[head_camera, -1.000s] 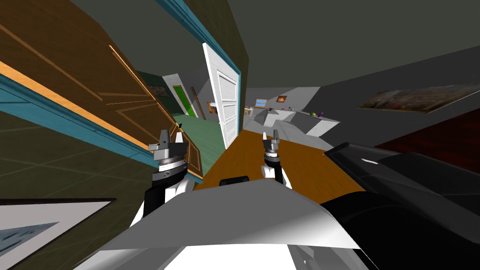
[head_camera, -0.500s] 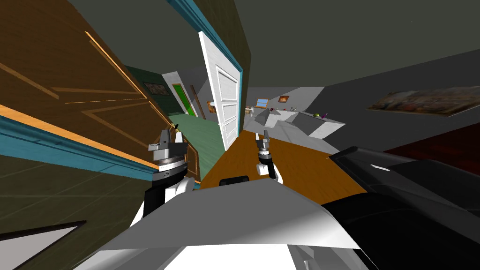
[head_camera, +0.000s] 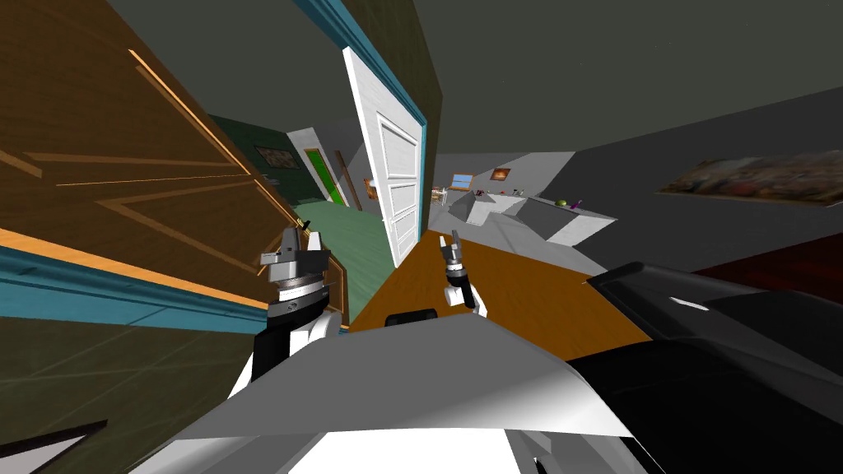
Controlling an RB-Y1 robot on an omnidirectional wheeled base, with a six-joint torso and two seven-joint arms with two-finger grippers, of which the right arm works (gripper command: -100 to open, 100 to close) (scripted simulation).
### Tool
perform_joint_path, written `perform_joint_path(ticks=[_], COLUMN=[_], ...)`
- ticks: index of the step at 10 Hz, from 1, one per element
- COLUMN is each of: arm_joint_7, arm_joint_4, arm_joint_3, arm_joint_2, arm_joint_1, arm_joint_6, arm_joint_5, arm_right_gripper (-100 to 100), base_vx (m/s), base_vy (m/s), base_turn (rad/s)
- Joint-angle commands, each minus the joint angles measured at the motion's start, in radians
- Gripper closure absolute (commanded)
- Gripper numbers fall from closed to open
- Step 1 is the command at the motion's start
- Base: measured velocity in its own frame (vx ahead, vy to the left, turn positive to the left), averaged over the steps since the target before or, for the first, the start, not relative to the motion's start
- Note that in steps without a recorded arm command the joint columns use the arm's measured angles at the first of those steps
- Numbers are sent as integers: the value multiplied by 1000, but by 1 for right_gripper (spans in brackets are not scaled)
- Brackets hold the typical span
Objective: Push the door open
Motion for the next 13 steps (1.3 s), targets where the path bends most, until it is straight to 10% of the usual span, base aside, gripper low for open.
perform_joint_path(ticks=[1,13], arm_joint_7=[-7,-50], arm_joint_4=[40,328], arm_joint_3=[18,208], arm_joint_2=[-5,-24], arm_joint_1=[-31,-233], arm_joint_6=[7,55], arm_joint_5=[-3,-10], arm_right_gripper=[-100,-100], base_vx=[129,142], base_vy=[-41,-38], base_turn=[18,27])
